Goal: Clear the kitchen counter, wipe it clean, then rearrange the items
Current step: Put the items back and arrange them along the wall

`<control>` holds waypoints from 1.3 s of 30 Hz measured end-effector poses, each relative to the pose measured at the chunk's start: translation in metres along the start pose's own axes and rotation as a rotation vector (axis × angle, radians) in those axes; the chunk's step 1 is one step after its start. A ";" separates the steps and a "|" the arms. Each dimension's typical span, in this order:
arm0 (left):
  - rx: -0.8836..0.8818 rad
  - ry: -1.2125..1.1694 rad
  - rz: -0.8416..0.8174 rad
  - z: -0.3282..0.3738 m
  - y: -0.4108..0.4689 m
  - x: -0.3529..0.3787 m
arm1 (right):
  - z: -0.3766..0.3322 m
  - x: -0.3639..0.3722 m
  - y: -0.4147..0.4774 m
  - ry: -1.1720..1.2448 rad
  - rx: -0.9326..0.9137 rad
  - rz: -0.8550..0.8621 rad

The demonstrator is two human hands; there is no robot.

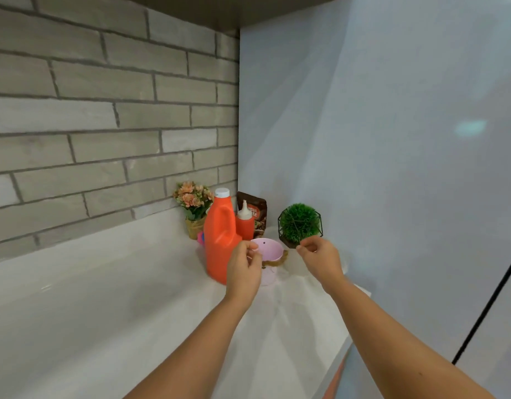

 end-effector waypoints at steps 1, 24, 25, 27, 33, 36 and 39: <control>-0.003 0.016 0.003 0.002 0.007 0.007 | 0.003 -0.004 0.011 0.003 0.006 0.023; -0.204 0.090 -0.112 0.019 0.092 0.130 | 0.069 -0.011 0.142 0.281 0.113 -0.385; -0.193 0.090 -0.107 0.019 0.092 0.132 | 0.070 -0.011 0.142 0.288 0.113 -0.392; -0.163 0.070 -0.084 0.021 0.092 0.133 | 0.069 -0.011 0.143 0.284 0.087 -0.403; -0.112 0.007 -0.047 0.032 0.089 0.129 | 0.063 -0.016 0.148 0.287 -0.012 -0.412; -0.123 -0.045 -0.035 0.033 0.088 0.125 | 0.049 -0.020 0.146 0.270 -0.065 -0.390; -0.132 -0.030 -0.001 0.032 0.088 0.117 | 0.032 -0.021 0.142 0.251 -0.131 -0.369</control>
Point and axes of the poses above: each hand's wrist, its own y-axis towards the middle knuckle, its own x-axis out of the palm, z = x × y, the point moved 6 cm from there along y, towards the middle knuckle, and after that the axes turned 14 degrees about y, right-handed, at the moved point
